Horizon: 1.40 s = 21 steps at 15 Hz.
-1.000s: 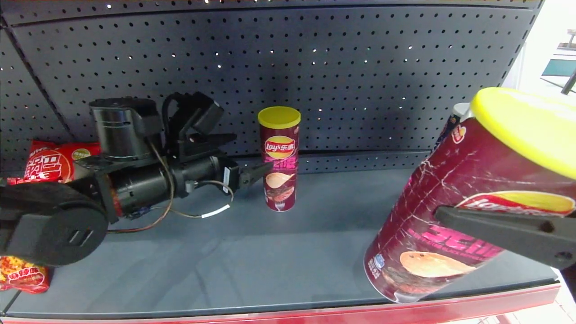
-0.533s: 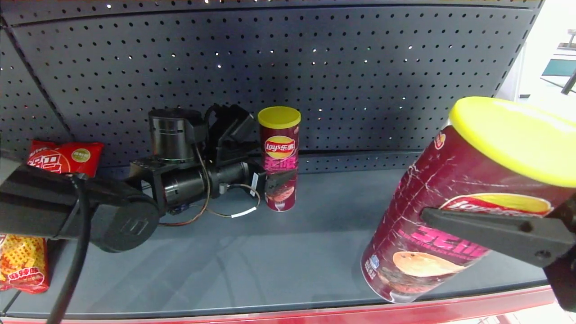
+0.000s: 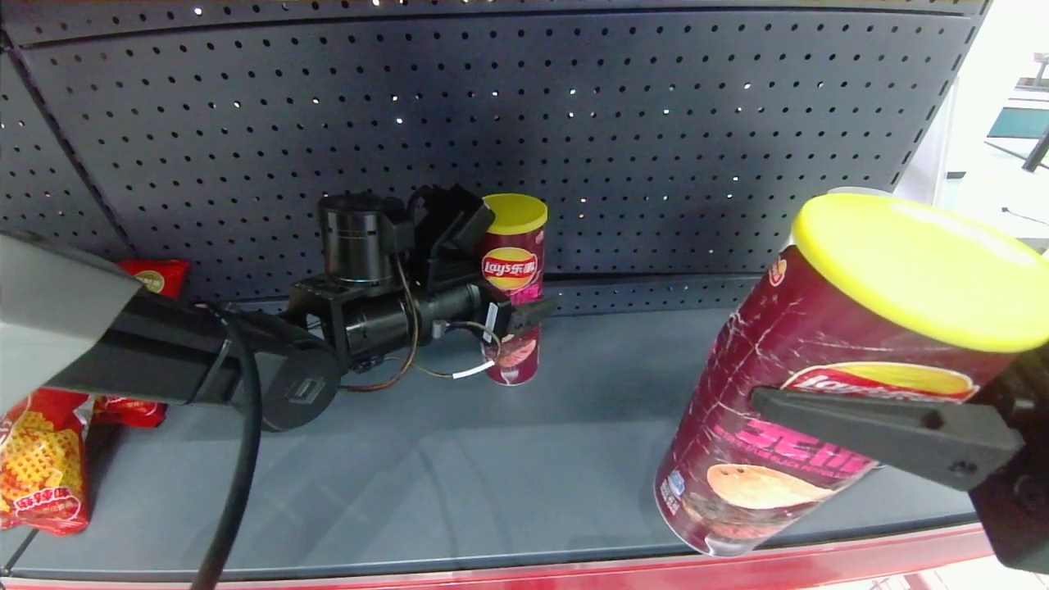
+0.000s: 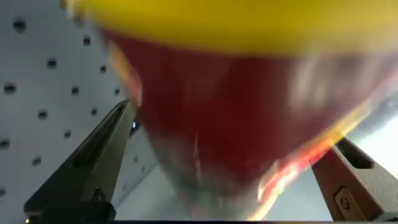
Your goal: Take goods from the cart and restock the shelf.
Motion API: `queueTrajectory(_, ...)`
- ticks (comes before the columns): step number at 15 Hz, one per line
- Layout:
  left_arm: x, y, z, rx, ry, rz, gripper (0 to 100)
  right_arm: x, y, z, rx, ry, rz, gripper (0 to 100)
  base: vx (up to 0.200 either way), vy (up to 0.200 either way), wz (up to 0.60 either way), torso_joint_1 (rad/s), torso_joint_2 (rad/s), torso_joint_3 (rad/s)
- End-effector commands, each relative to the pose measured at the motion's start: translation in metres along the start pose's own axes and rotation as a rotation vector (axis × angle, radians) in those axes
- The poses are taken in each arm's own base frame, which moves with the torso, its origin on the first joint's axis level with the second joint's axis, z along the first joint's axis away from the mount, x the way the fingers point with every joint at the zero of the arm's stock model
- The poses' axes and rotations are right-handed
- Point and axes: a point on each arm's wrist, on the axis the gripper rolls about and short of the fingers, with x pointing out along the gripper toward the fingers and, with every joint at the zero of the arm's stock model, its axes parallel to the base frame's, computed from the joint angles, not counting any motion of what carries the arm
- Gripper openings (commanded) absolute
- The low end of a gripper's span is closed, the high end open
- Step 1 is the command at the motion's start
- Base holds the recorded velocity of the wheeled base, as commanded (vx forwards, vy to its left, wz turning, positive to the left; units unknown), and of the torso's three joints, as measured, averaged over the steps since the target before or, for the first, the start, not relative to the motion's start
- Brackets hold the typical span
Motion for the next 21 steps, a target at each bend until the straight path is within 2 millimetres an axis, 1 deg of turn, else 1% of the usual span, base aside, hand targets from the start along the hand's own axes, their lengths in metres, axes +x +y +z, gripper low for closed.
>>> queueTrajectory(1, 0.004, 0.000, -0.003, -0.001, 0.002, -0.001, 0, 0.001, 0.000, -0.001, 0.002, 0.005, 0.002, 0, 0.000, 0.000, 0.00, 0.000, 0.00, 0.000)
queueTrajectory(3, 0.001, -0.001, -0.001, 0.001, -0.003, -0.003, 0, 0.002, -0.001, -0.001, 0.003, 0.006, 0.003, 0, 0.000, 0.000, 0.00, 0.000, 0.00, 0.000)
queueTrajectory(5, -0.012, -0.008, 0.009, 0.007, -0.021, -0.015, 0, 0.005, -0.002, -0.002, 0.006, 0.011, 0.005, 0, 0.000, 0.000, 0.00, 0.000, 0.00, 0.000)
queueTrajectory(6, -0.025, -0.015, 0.015, 0.010, -0.029, -0.024, 0, 0.006, -0.003, -0.002, 0.007, 0.012, 0.006, 0, 0.000, 0.000, 0.00, 0.000, 0.00, 0.000)
queueTrajectory(7, -0.025, -0.015, 0.015, 0.010, -0.029, -0.024, 0, 0.006, -0.003, -0.002, 0.007, 0.012, 0.006, 0, 0.000, 0.000, 0.00, 0.000, 0.00, 0.000)
queueTrajectory(8, -0.055, -0.034, 0.024, 0.007, -0.041, -0.064, 0, 0.010, -0.004, -0.002, 0.005, 0.018, 0.007, 0, 0.000, 0.000, 0.00, 0.000, 0.00, 0.000)
queueTrajectory(9, -0.071, -0.046, 0.026, -0.003, -0.042, -0.090, 0, 0.011, -0.005, -0.004, 0.009, 0.024, 0.008, 0, 0.000, 0.000, 0.00, 0.000, 0.00, 0.000)
queueTrajectory(10, -0.087, -0.053, 0.023, -0.009, -0.032, -0.104, 0, 0.011, -0.005, -0.005, 0.009, 0.027, 0.007, 0, 0.000, 0.000, 0.00, 0.000, 0.00, 0.000)
queueTrajectory(12, -0.112, -0.059, 0.011, -0.017, 0.006, -0.113, 0, 0.012, -0.006, -0.005, 0.010, 0.030, 0.006, 0, 0.000, 0.000, 0.00, 0.000, 0.00, 0.000)
queueTrajectory(13, -0.119, -0.061, 0.009, -0.020, 0.018, -0.116, 0, 0.014, -0.006, -0.007, 0.012, 0.035, 0.007, 0, 0.000, 0.000, 0.00, 0.000, 0.00, 0.000)
queueTrajectory(14, -0.126, -0.070, 0.006, -0.021, 0.032, -0.145, 0, 0.015, -0.007, -0.006, 0.010, 0.035, 0.007, 0, 0.000, 0.000, 0.00, 0.000, 0.00, 0.000)
queueTrajectory(16, -0.126, -0.073, 0.004, -0.020, 0.039, -0.157, 0, 0.019, -0.010, -0.003, 0.004, 0.028, 0.004, 0, 0.000, 0.000, 0.00, 0.000, 0.00, 0.000)
queueTrajectory(18, -0.119, -0.077, 0.006, -0.018, 0.038, -0.177, 0, 0.020, -0.011, -0.003, 0.005, 0.029, 0.004, 0, 0.000, 0.000, 0.00, 0.000, 0.00, 0.000)
queueTrajectory(21, -0.113, -0.079, -0.001, -0.022, 0.065, -0.188, 0, 0.021, -0.012, -0.001, 0.003, 0.025, 0.002, 0, 0.000, 0.000, 0.00, 0.000, 0.00, 0.000)
